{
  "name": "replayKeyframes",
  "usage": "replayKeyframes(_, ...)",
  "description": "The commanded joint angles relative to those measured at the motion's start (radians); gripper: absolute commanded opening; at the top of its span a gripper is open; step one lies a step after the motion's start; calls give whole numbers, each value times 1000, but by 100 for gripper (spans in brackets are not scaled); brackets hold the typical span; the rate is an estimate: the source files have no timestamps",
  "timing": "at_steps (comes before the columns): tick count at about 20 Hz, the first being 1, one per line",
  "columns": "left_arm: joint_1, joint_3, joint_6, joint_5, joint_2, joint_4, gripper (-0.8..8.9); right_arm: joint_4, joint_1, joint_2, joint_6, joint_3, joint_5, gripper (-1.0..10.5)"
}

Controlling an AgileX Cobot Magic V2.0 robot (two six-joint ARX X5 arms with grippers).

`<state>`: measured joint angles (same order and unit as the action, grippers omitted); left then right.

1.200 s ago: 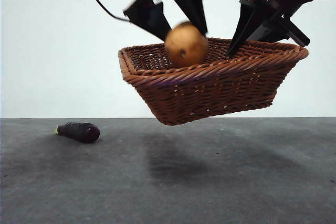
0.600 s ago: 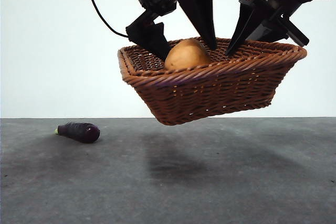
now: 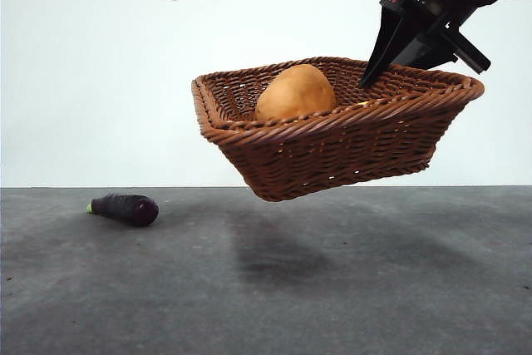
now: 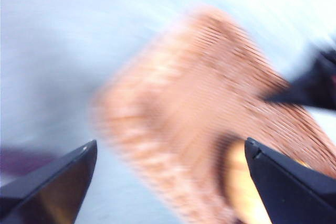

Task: Help me put the vegetables on the table into the basket

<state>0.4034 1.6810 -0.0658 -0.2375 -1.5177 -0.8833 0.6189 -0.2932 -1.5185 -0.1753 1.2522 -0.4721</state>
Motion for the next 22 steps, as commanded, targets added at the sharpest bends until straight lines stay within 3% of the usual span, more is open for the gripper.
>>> replayKeyframes(1, -93, -4, -39, 20, -10, -40, 473, -15, 25, 2, -3, 22, -22, -10)
replayKeyframes(7, -195, -4, -151, 84, -181, -10, 473, 85, 98, 5, 61, 153, -32, -9)
replayKeyframes(16, -211, -4, -280, 108, -523, 55, 473, 182, 137, 5, 142, 227, -34, -9)
replayKeyframes(22, -211, -4, -325, 134, -604, 104, 472, 206, 137, 5, 183, 227, -37, -9)
